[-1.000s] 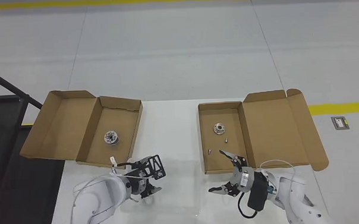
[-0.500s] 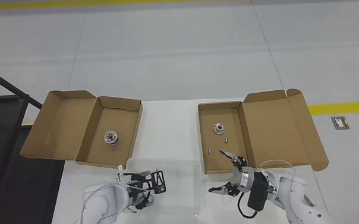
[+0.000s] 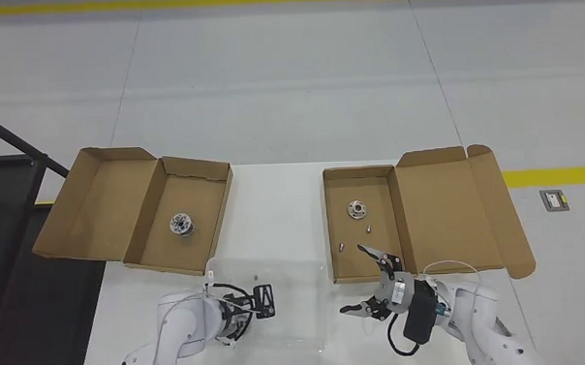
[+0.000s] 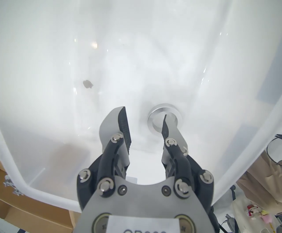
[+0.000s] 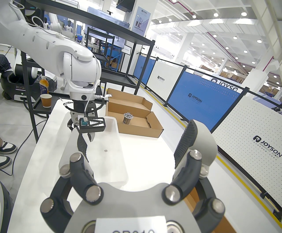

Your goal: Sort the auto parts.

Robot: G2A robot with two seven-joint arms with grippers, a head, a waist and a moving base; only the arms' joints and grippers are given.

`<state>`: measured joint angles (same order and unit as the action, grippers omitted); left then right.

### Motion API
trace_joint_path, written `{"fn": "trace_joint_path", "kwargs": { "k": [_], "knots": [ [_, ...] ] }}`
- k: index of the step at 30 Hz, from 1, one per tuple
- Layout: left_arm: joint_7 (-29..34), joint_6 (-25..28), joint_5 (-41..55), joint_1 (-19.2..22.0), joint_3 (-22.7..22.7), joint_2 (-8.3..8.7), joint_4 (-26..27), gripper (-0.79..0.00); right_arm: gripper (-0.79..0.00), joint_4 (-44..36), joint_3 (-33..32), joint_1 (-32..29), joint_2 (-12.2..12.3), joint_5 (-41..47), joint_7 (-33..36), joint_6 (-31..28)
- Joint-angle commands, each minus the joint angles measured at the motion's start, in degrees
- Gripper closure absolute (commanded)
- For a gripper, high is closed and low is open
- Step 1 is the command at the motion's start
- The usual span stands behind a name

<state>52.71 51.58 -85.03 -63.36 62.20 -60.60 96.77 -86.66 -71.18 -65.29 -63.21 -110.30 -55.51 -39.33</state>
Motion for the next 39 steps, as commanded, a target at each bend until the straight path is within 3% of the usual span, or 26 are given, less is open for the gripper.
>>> {"fn": "trace_joint_path", "kwargs": {
  "k": [1, 9, 17, 24, 27, 29, 34, 39],
  "knots": [
    [-0.1, 0.1, 0.4, 0.7, -1.1, 0.27, -0.8, -0.351, -0.785, 0.0, 0.0, 0.0, 0.0, 0.0, 0.0, 0.0],
    [0.9, -0.9, 2.4, 2.8, -3.8, 1.45, -2.4, -0.317, -0.785, 0.0, 0.0, 0.0, 0.0, 0.0, 0.0, 0.0],
    [1.9, -1.9, 3.8, 4.3, -6.2, 2.35, -3.5, -0.209, -0.785, 0.0, 0.0, 0.0, 0.0, 0.0, 0.0, 0.0],
    [2.7, -2.7, 5.1, 5.7, -8.0, 2.55, -4.9, -0.175, -0.785, 0.0, 0.0, 0.0, 0.0, 0.0, 0.0, 0.0],
    [2.9, -2.9, 5.5, 6.4, -8.7, 2.56, -5.4, 0.0, -0.785, 0.0, 0.0, 0.0, 0.0, 0.0, 0.0, 0.0],
    [2.8, -2.8, 6.6, 6.8, -8.6, 2.58, -5.1, 0.0, -0.785, 0.0, 0.0, 0.0, 0.0, 0.0, 0.0, 0.0],
    [1.1, -3.1, 10.0, 6.0, -4.6, 3.33, -1.3, 0.0, -0.785, 0.0, 0.0, 0.0, 0.0, 0.0, 0.0, 0.0],
    [-6.3, -4.5, 17.5, 2.3, 5.6, 4.95, 4.5, 0.0, -0.785, 0.0, 0.0, 0.0, 0.0, 0.0, 0.0, 0.0]
  ]
}}
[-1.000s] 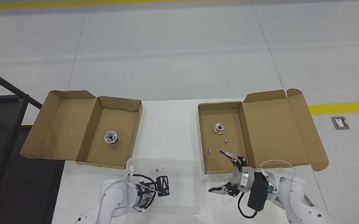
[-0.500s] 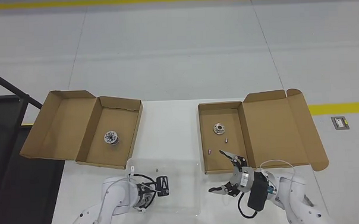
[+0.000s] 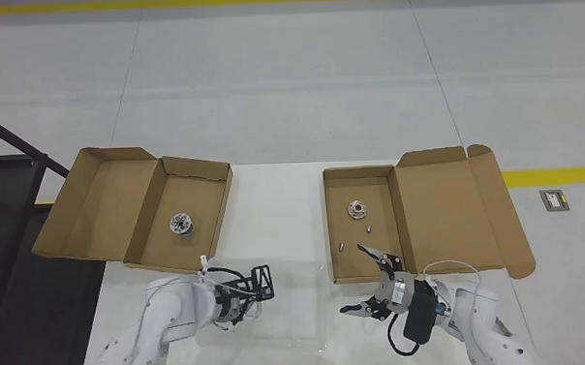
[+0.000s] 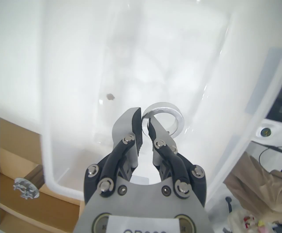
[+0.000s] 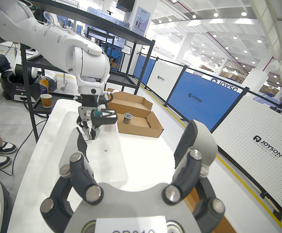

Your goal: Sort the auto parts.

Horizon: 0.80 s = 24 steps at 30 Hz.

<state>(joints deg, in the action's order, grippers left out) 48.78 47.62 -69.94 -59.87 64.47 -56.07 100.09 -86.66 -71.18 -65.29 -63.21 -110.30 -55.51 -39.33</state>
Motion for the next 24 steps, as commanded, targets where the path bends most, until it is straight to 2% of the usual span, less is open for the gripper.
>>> {"fn": "trace_joint_path", "kwargs": {
  "k": [1, 6, 10, 12, 14, 18, 20, 24],
  "knots": [
    [-4.5, -0.8, 4.6, -2.2, 6.0, 0.75, 1.9, 0.0, -0.785, 0.0, 0.0, 0.0, 0.0, 0.0, 0.0, 0.0],
    [-13.7, 1.8, 16.4, -6.2, 17.4, 2.13, 1.2, 0.0, -0.785, 0.0, 0.0, 0.0, 0.0, 0.0, 0.0, 0.0],
    [-20.1, 3.7, 23.0, -9.2, 23.7, 2.76, 0.3, 0.0, -0.785, 0.0, 0.0, 0.0, 0.0, 0.0, 0.0, 0.0],
    [-22.1, 2.5, 23.6, -10.8, 26.0, 2.92, 0.5, 0.0, -0.785, 0.0, 0.0, 0.0, 0.0, 0.0, 0.0, 0.0],
    [-22.6, -0.8, 22.0, -12.1, 27.8, 3.04, 1.2, 0.0, -0.785, 0.0, 0.0, 0.0, 0.0, 0.0, 0.0, 0.0],
    [-19.6, -13.1, 14.8, -14.3, 29.6, 3.04, 2.8, 0.0, -0.785, 0.0, 0.0, 0.0, 0.0, 0.0, 0.0, 0.0],
    [-16.9, -18.4, 11.8, -14.4, 29.4, 2.99, 2.7, 0.0, -0.785, 0.0, 0.0, 0.0, 0.0, 0.0, 0.0, 0.0],
    [-12.3, -25.8, 7.6, -12.6, 28.0, 2.84, 0.6, 0.0, -0.785, 0.0, 0.0, 0.0, 0.0, 0.0, 0.0, 0.0]
  ]
}}
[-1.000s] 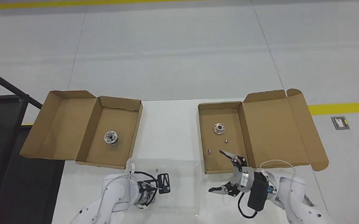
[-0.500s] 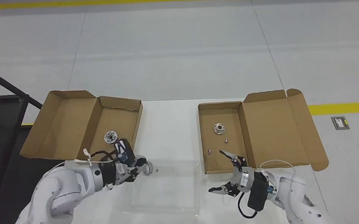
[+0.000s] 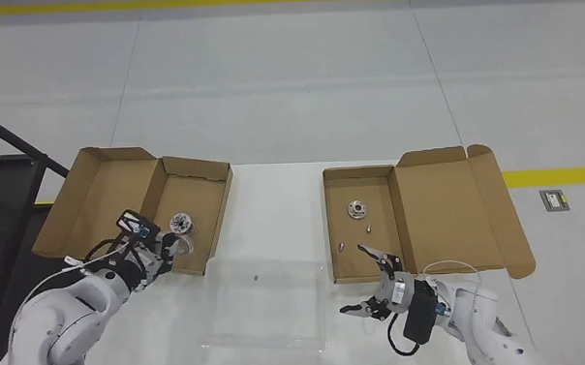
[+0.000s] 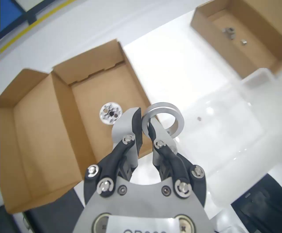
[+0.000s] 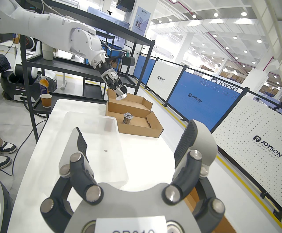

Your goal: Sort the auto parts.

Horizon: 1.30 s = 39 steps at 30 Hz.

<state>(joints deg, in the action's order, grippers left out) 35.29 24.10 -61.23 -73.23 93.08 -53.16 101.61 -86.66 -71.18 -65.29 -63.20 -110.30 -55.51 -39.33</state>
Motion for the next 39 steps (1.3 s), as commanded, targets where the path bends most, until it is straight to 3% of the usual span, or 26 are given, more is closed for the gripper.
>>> {"fn": "trace_joint_path", "kwargs": {
  "k": [1, 5, 13, 16, 23, 28, 39],
  "knots": [
    [2.2, -3.9, -2.2, 1.5, -1.2, -0.12, -2.0, 0.0, -0.785, 0.0, 0.0, 0.0, 0.0, 0.0, 0.0, 0.0],
    [3.2, -8.5, -4.3, 4.9, -4.7, -0.63, -5.2, 0.0, -0.785, 0.0, 0.0, 0.0, 0.0, 0.0, 0.0, 0.0],
    [3.2, -8.5, -4.3, 4.9, -4.7, -0.63, -5.2, 0.0, -0.785, 0.0, 0.0, 0.0, 0.0, 0.0, 0.0, 0.0],
    [4.2, -12.0, -5.3, 5.6, -5.1, -0.82, -6.8, 0.0, -0.785, 0.0, 0.0, 0.0, 0.0, 0.0, 0.0, 0.0],
    [13.1, -18.0, -3.0, 15.9, -11.8, -2.24, -14.2, 0.0, -0.785, 0.0, 0.0, 0.0, 0.0, 0.0, 0.0, 0.0],
    [16.2, -20.5, -2.7, 22.4, -16.3, -3.34, -19.4, 0.0, -0.785, 0.0, 0.0, 0.0, 0.0, 0.0, 0.0, 0.0],
    [19.4, -23.7, -2.2, 30.5, -21.4, -5.15, -27.5, 0.0, -0.785, 0.0, 0.0, 0.0, 0.0, 0.0, 0.0, 0.0]
  ]
}}
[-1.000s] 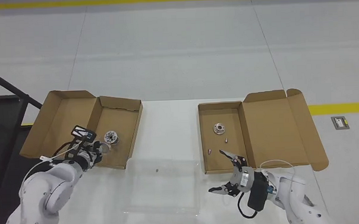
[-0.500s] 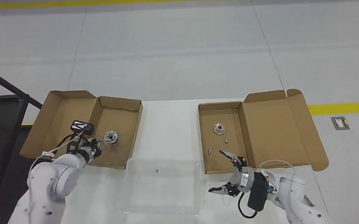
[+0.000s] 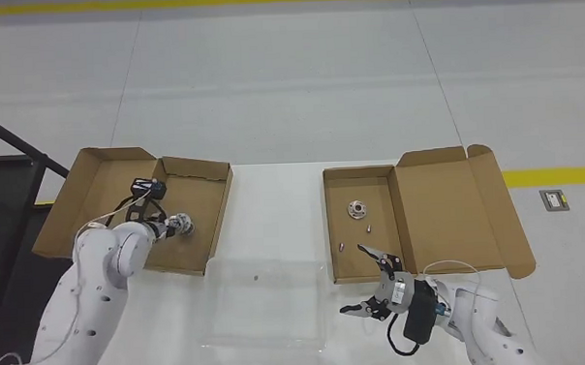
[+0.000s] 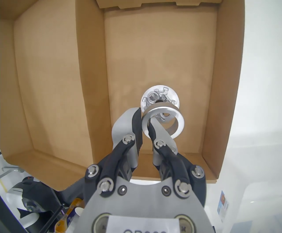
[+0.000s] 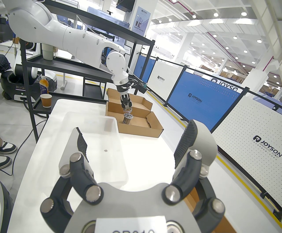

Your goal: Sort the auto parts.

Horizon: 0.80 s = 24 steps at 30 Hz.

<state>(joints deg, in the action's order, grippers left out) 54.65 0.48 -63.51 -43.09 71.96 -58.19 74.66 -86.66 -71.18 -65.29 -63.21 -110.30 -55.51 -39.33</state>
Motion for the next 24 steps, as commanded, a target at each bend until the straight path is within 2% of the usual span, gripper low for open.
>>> {"fn": "trace_joint_path", "kwargs": {
  "k": [1, 3, 5, 6, 10, 13, 18, 24],
  "knots": [
    [-0.1, 0.0, 0.1, 0.7, -0.5, -0.22, -1.1, 0.0, -0.785, 0.0, 0.0, 0.0, 0.0, 0.0, 0.0, 0.0],
    [-0.1, -0.1, 0.2, 1.2, -0.7, -0.4, -1.9, -0.022, -0.785, 0.0, 0.0, 0.0, 0.0, 0.0, 0.0, 0.0],
    [-0.1, -0.1, 0.3, 1.5, -0.8, -0.54, -2.5, -0.114, -0.785, 0.0, 0.0, 0.0, 0.0, 0.0, 0.0, 0.0],
    [-0.1, -0.1, 0.3, 1.7, -0.9, -0.6, -2.7, -0.135, -0.785, 0.0, 0.0, 0.0, 0.0, 0.0, 0.0, 0.0],
    [-0.4, 0.0, 0.2, 1.9, -0.9, -0.79, -3.3, -0.151, -0.785, 0.0, 0.0, 0.0, 0.0, 0.0, 0.0, 0.0],
    [-0.6, -0.1, 0.2, 1.9, -0.6, -0.86, -3.5, -0.2, -0.785, 0.0, 0.0, 0.0, 0.0, 0.0, 0.0, 0.0],
    [-0.9, -0.2, 0.0, 1.6, 0.2, -0.87, -3.0, -0.215, -0.785, 0.0, 0.0, 0.0, 0.0, 0.0, 0.0, 0.0],
    [-1.7, -0.1, 1.1, -0.4, 3.0, -0.49, 0.5, -0.252, -0.785, 0.0, 0.0, 0.0, 0.0, 0.0, 0.0, 0.0]
  ]
}}
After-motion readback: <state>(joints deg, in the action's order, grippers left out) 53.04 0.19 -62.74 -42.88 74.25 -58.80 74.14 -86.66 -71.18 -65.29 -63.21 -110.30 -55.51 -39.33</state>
